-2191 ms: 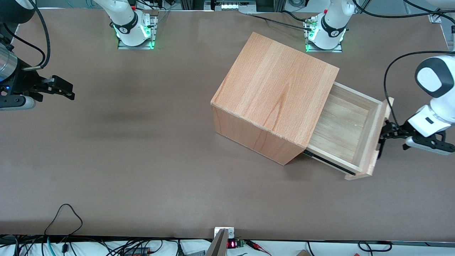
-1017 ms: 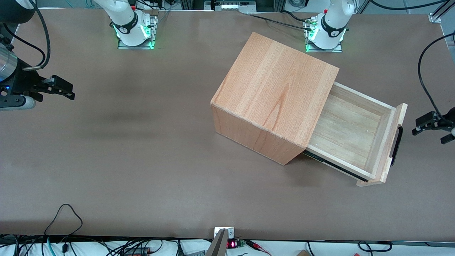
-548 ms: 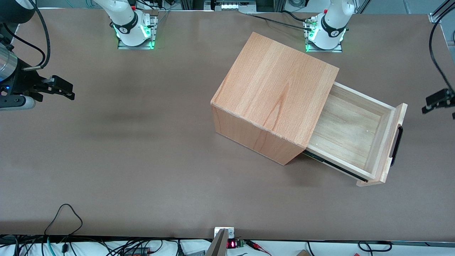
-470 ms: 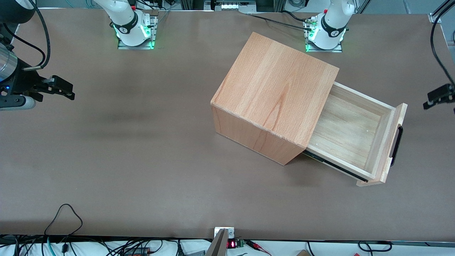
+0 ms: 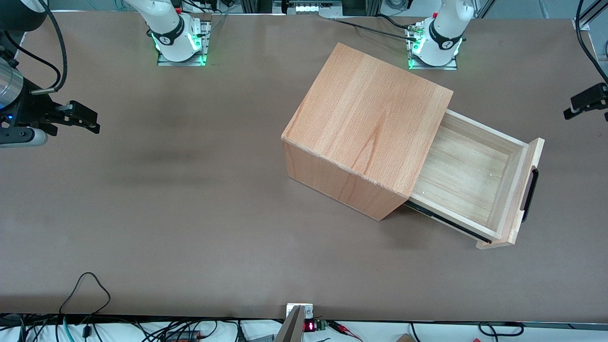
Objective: Open top drawer with left arm
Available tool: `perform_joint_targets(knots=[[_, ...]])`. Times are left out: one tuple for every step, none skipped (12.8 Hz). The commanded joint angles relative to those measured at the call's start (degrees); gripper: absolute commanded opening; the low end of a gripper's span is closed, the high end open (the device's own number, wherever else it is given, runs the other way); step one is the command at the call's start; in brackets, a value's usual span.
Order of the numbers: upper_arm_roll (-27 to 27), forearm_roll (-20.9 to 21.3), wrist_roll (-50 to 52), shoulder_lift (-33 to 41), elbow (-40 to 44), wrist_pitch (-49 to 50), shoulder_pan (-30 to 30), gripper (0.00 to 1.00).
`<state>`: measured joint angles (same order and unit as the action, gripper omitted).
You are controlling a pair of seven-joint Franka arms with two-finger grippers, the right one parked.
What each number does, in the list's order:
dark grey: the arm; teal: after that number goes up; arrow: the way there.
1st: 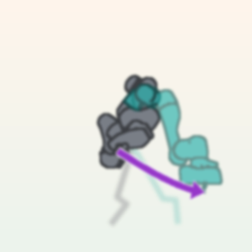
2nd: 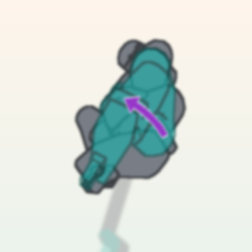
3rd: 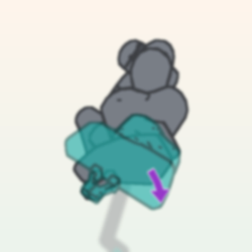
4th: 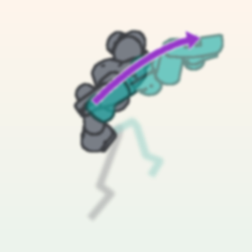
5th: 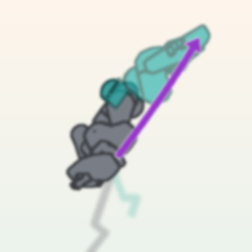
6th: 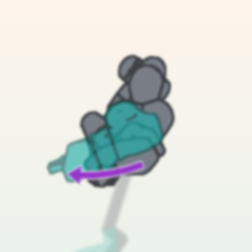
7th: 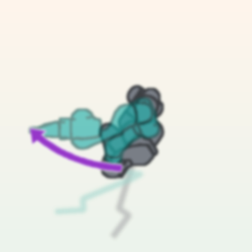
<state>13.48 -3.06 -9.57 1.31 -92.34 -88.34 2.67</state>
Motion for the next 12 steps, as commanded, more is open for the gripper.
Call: perform_joint_targets(knots=[[-2.8,1.7,6.0,1.9,0.9,4.0,0.6,1.00],[-3.2,1.7,7.3,2.1,1.4,4.7,0.6,1.00],[-3.9,1.7,8.5,2.2,1.5,5.0,0.5,1.00],[-4.3,1.7,9.3,2.3,1.5,5.1,0.5,1.00],[-4.3,1.7,9.9,2.3,1.5,5.6,0.5,1.00],[-4.4,1.7,10.5,2.3,1.5,5.9,0.5,1.00],[-4.4,1.7,10.7,2.3,1.6,5.6,0.5,1.00],[-4.3,1.7,10.7,2.3,1.7,5.5,0.5,1.00],[-4.2,1.3,10.7,2.4,1.7,5.5,0.5,1.00],[-4.1,1.0,10.7,2.4,1.7,5.5,0.5,1.00],[-4.1,1.3,10.8,2.4,1.7,5.5,0.5,1.00],[-4.2,1.4,10.8,2.4,1.7,5.5,0.5,1.00]])
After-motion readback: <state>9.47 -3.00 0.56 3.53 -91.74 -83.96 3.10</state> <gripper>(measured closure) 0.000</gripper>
